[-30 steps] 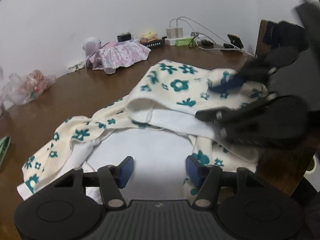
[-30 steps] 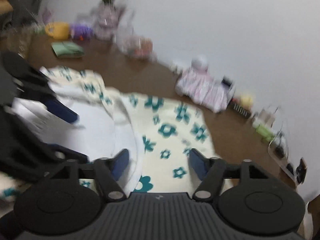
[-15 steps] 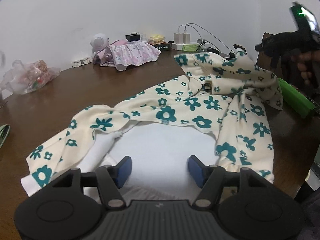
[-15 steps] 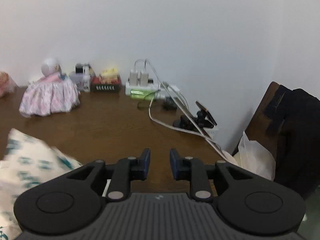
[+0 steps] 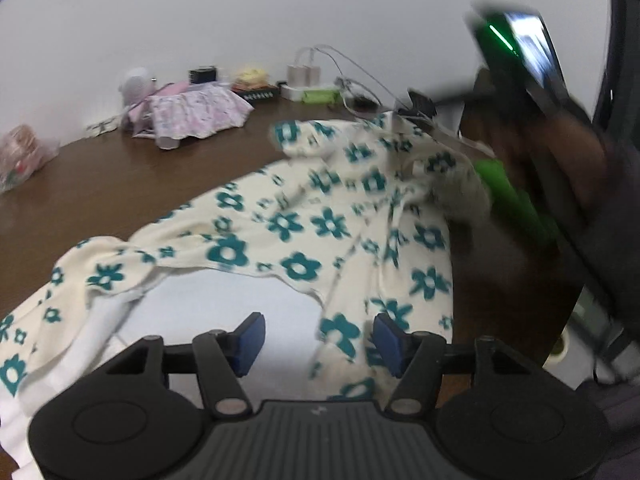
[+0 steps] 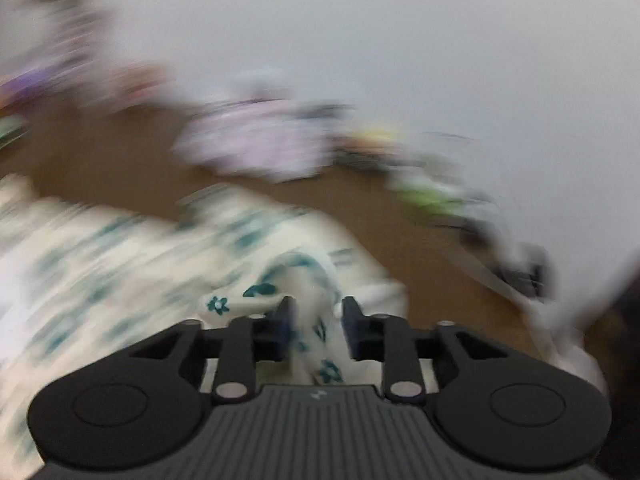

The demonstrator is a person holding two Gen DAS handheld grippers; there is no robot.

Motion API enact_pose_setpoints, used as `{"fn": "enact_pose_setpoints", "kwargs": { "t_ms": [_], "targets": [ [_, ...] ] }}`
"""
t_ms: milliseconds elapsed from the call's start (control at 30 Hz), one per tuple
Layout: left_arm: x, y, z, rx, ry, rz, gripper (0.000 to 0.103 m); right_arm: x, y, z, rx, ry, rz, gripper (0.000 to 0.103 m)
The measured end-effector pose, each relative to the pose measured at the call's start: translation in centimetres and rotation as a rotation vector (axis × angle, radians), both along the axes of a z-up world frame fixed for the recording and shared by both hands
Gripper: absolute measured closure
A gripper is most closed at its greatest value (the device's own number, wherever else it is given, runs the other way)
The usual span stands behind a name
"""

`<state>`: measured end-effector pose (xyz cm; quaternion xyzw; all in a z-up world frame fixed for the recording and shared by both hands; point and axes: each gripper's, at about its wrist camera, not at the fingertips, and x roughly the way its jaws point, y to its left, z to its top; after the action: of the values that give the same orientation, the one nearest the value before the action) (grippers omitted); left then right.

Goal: Fold clothes

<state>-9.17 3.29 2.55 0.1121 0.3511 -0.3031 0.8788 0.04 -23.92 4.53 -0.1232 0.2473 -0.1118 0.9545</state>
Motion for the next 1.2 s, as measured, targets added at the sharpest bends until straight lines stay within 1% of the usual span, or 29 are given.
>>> {"fn": "enact_pose_setpoints", "kwargs": {
  "t_ms": [33, 67, 133, 200, 233, 267, 300, 333, 367, 400, 433, 467, 500, 533, 567, 600, 667, 700, 733, 767, 800, 833, 867, 900, 933, 967, 1100, 1167, 1200],
  "targets": [
    [-0.2, 0.0, -0.1, 0.002, 0.002, -0.001, 0.045, 1.0, -1.1, 0.8, -0.022, -0.052, -0.118, 0.077],
    [-0.4, 0.0, -0.1, 0.000, 0.004, -0.002, 0.045, 1.3, -1.7, 1.5, -0.028, -0.066, -0.161, 0.077],
    [-0.7, 0.1, -0.2, -0.002, 0.009, -0.005, 0.045, -0.7, -1.7, 2.6, 0.055, -0.094, -0.070, 0.075],
    [-0.8, 0.1, -0.3, -0.002, 0.012, -0.012, 0.045, -3.3, -0.5, 2.6, 0.159, -0.057, 0.121, 0.066],
    [-0.9, 0.2, -0.4, -0.001, 0.014, -0.015, 0.045, -4.5, 0.5, 2.1, 0.217, -0.015, 0.256, 0.058],
    [-0.9, 0.2, -0.4, -0.001, 0.016, -0.018, 0.052, -5.4, 1.4, 1.4, 0.272, 0.039, 0.379, 0.055],
    [-0.9, 0.2, -0.5, -0.001, 0.018, -0.021, 0.067, -5.2, 2.0, 0.5, 0.261, 0.066, 0.391, 0.053],
    [-0.8, 0.1, -0.3, 0.015, 0.016, -0.031, 0.078, -4.9, 2.5, -0.3, 0.240, 0.089, 0.388, 0.050],
    [-0.7, 0.0, -0.2, 0.035, 0.013, -0.041, 0.082, -4.6, 3.1, -1.2, 0.220, 0.112, 0.385, 0.048],
    [-0.6, 0.2, 0.1, 0.070, -0.012, -0.062, 0.089, -4.2, 3.6, -2.0, 0.199, 0.135, 0.381, 0.049],
    [-0.5, 0.5, 0.3, 0.108, -0.043, -0.085, 0.092, -3.9, 3.6, -2.6, 0.181, 0.156, 0.328, 0.059],
    [-0.4, 0.7, 0.6, 0.147, -0.074, -0.108, 0.093, -3.5, 2.8, -3.0, 0.227, 0.185, 0.304, 0.067],
    [-0.3, 1.0, 0.8, 0.185, -0.105, -0.130, 0.093, -3.2, 1.9, -3.3, 0.283, 0.215, 0.285, 0.082],
    [-0.5, 1.5, 1.3, 0.207, -0.140, -0.142, 0.094, -2.8, 0.9, -3.7, 0.338, 0.245, 0.266, 0.085],
    [-0.7, 2.0, 1.8, 0.225, -0.176, -0.150, 0.094, -3.0, 0.2, -3.7, 0.381, 0.263, 0.268, 0.086],
    [-0.9, 2.6, 2.4, 0.243, -0.213, -0.158, 0.093, -3.9, -0.2, -3.8, 0.401, 0.268, 0.282, 0.086],
    [-1.4, 3.7, 3.4, 0.280, -0.285, -0.174, 0.084, -5.8, -0.9, -4.0, 0.435, 0.275, 0.311, 0.086],
    [-1.7, 4.2, 3.9, 0.298, -0.321, -0.182, 0.078, -6.8, -0.9, -3.8, 0.439, 0.279, 0.333, 0.086],
    [-1.9, 4.8, 4.5, 0.316, -0.358, -0.190, 0.068, -7.9, -0.8, -3.5, 0.442, 0.284, 0.356, 0.085],
    [-2.3, 5.4, 4.6, 0.293, -0.360, -0.188, 0.061, -8.9, -0.7, -3.3, 0.444, 0.288, 0.379, 0.084],
    [-2.6, 6.0, 4.6, 0.250, -0.332, -0.178, 0.046, -10.3, -0.8, -2.6, 0.440, 0.265, 0.406, 0.082],
    [-2.8, 6.4, 4.2, 0.203, -0.280, -0.166, 0.036, -11.9, -1.1, -1.9, 0.432, 0.235, 0.434, 0.073],
    [-3.0, 6.8, 3.8, 0.157, -0.225, -0.153, 0.036, -12.9, -1.3, -1.1, 0.421, 0.207, 0.454, 0.067],
    [-3.4, 6.9, 3.2, 0.138, -0.192, -0.148, 0.036, -13.4, -1.6, -0.7, 0.406, 0.184, 0.472, 0.058],
    [-3.8, 6.8, 2.6, 0.125, -0.166, -0.145, 0.036, -13.7, -1.9, -0.5, 0.389, 0.162, 0.489, 0.057],
    [-4.3, 6.7, 1.9, 0.131, -0.156, -0.144, 0.035, -13.8, -2.1, -0.5, 0.377, 0.163, 0.501, 0.057],
    [-4.3, 6.8, 0.4, 0.170, -0.128, -0.113, 0.035, -12.5, -2.3, -1.8, 0.355, 0.205, 0.495, 0.052],
    [-4.0, 7.1, 0.6, 0.176, -0.132, -0.135, 0.065, -12.0, -1.9, -2.2, 0.361, 0.204, 0.491, 0.052],
    [-3.9, 7.5, 0.8, 0.200, -0.147, -0.167, 0.093, -11.9, -1.7, -2.3, 0.368, 0.201, 0.500, 0.052]
  ]
}}
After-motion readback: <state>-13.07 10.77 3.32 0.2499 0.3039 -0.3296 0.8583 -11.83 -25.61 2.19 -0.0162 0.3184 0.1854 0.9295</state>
